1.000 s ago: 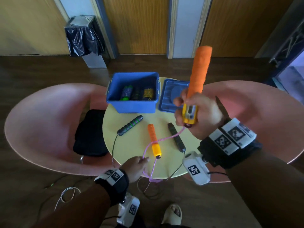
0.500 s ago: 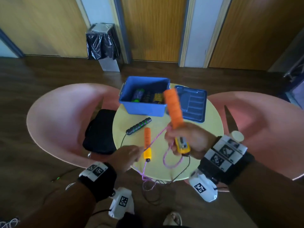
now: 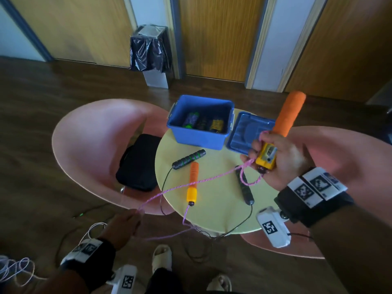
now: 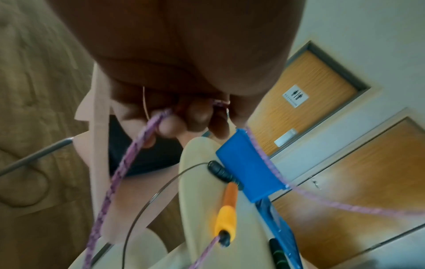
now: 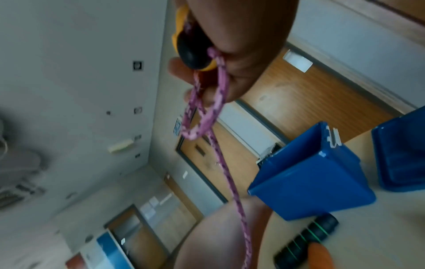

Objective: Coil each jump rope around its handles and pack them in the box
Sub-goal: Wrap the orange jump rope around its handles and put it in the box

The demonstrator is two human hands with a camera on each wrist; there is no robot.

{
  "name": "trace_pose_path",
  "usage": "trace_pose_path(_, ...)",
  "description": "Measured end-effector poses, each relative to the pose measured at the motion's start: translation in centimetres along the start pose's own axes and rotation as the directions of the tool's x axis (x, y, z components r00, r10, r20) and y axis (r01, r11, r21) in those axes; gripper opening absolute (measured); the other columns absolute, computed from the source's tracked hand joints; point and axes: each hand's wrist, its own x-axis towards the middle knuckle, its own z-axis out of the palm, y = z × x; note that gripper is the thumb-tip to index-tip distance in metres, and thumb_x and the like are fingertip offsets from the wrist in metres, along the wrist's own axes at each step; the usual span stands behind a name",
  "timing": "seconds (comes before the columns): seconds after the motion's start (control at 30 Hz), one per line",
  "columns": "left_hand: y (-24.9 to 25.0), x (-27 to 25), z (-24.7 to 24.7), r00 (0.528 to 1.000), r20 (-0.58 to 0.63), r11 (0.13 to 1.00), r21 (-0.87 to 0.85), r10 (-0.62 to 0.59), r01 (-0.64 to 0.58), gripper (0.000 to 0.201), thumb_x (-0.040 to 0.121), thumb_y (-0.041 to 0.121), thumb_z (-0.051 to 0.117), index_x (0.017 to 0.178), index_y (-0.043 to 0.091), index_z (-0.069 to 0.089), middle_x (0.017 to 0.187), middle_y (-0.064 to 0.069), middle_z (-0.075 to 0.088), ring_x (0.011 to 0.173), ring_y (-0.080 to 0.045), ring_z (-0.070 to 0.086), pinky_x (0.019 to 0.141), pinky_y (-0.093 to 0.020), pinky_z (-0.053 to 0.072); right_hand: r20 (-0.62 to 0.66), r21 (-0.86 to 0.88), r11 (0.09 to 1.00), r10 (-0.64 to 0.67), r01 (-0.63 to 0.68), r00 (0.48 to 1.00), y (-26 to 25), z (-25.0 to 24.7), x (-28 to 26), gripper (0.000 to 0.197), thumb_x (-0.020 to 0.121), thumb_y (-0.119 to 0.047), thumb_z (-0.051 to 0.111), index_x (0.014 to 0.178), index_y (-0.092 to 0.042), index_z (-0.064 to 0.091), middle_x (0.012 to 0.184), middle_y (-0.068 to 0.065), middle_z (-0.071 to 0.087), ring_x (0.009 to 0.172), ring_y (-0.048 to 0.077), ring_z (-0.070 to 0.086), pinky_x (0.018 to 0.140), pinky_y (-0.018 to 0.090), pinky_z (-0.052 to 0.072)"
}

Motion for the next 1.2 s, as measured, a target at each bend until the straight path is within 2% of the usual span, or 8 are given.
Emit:
trace_pose_path(0.1,-0.3,0.0,-1.9,0.999,-0.006,0.997,0.066,0.044,-0.044,0.045,0.07,0.069,0.045,0.059,0.028,0.06,0.05,0.002,0.053,0.053,-0.02,0.049,0.062,-0.043,0.045,-0.05,-0.397,0.905,0.145,-0.153,0.988,3.1,0.1,1.8,0.009,0.089,-0.009,0.055,0.081,-0.008,0.052,0.07,0.011,0.051,0.04,0.021,0.045,0.05,0.03,0.045)
trace_pose_path(0.2,-0.9,-0.2,-3.3,0.991,0.086,0.985,0.132,0.098,-0.109,0.048,0.072,0.07,0.047,0.084,0.032,0.075,0.074,0.011,0.072,0.077,-0.008,0.067,0.08,-0.04,0.054,-0.097,-0.83,0.51,0.267,-0.226,0.959,7.0,0.2,3.7,0.032,0.081,-0.021,0.065,0.107,-0.01,0.049,0.085,0.01,0.064,0.045,0.022,0.056,0.047,0.028,0.046)
trace_pose_path(0.4,-2.2,-1.0,-4.0,0.985,0.124,0.96,0.241,0.116,-0.143,0.045,0.074,0.068,0.044,0.075,0.029,0.067,0.061,0.011,0.06,0.064,-0.007,0.057,0.071,-0.042,0.051,-0.194,-0.97,0.078,0.316,-0.229,0.929,13.8,1.9,7.1,0.033,0.086,-0.027,0.06,0.114,-0.02,0.046,0.091,0.004,0.061,0.058,0.023,0.062,0.059,0.032,0.053)
trace_pose_path(0.5,-2.5,-1.0,-4.6,0.987,0.143,0.952,0.285,0.077,-0.115,0.029,0.073,0.067,0.044,0.07,0.043,0.06,0.059,0.009,0.055,0.063,-0.008,0.052,0.07,-0.038,0.048,-0.251,-0.957,0.059,0.317,-0.283,0.915,16.5,2.0,9.7,0.041,0.082,-0.039,0.066,0.113,-0.016,0.051,0.09,0.007,0.065,0.065,0.026,0.068,0.066,0.037,0.059)
trace_pose_path(0.63,-3.0,0.5,-5.6,0.98,0.177,0.943,0.299,0.095,-0.145,0.06,0.07,0.071,0.038,0.072,0.014,0.056,0.063,-0.004,0.053,0.06,-0.006,0.046,0.064,-0.032,0.042,-0.333,-0.942,-0.032,0.228,-0.335,0.915,19.8,1.8,13.0,0.07,0.07,-0.06,0.07,0.117,-0.011,0.053,0.096,0.009,0.067,0.083,0.028,0.068,0.082,0.04,0.056)
trace_pose_path(0.73,-3.6,2.3,-6.4,0.97,0.222,0.935,0.315,0.095,-0.164,0.052,0.071,0.07,0.037,0.072,0.022,0.056,0.061,0.001,0.052,0.06,-0.008,0.049,0.065,-0.029,0.042,-0.4,-0.916,-0.065,0.203,-0.395,0.894,21.5,1.7,14.0,0.084,0.069,-0.068,0.072,0.123,-0.008,0.049,0.107,0.012,0.064,0.092,0.03,0.064,0.077,0.035,0.048)
trace_pose_path(1.0,-3.1,6.9,-9.0,0.91,0.366,0.922,0.249,0.195,-0.297,0.037,0.078,0.063,0.045,0.068,0.027,0.048,0.057,0.006,0.044,0.057,-0.005,0.041,0.058,-0.024,0.033,-0.463,-0.886,-0.099,0.113,-0.454,0.879,23.8,1.3,13.5,0.033,0.078,-0.04,0.071,0.099,-0.018,0.059,0.081,0.003,0.063,0.069,0.019,0.062,0.057,0.028,0.044)
trace_pose_path(1.2,-0.8,10.5,-10.1,0.857,0.44,0.907,0.184,0.269,-0.379,0.031,0.088,0.049,0.055,0.069,0.025,0.057,0.061,0.005,0.057,0.056,-0.007,0.049,0.058,-0.028,0.04,-0.4,-0.828,0.328,0.223,-0.455,0.889,19.9,4.3,12.1,0.031,0.082,-0.042,0.073,0.093,-0.014,0.064,0.064,0.002,0.057,0.052,0.017,0.052,0.05,0.025,0.039)
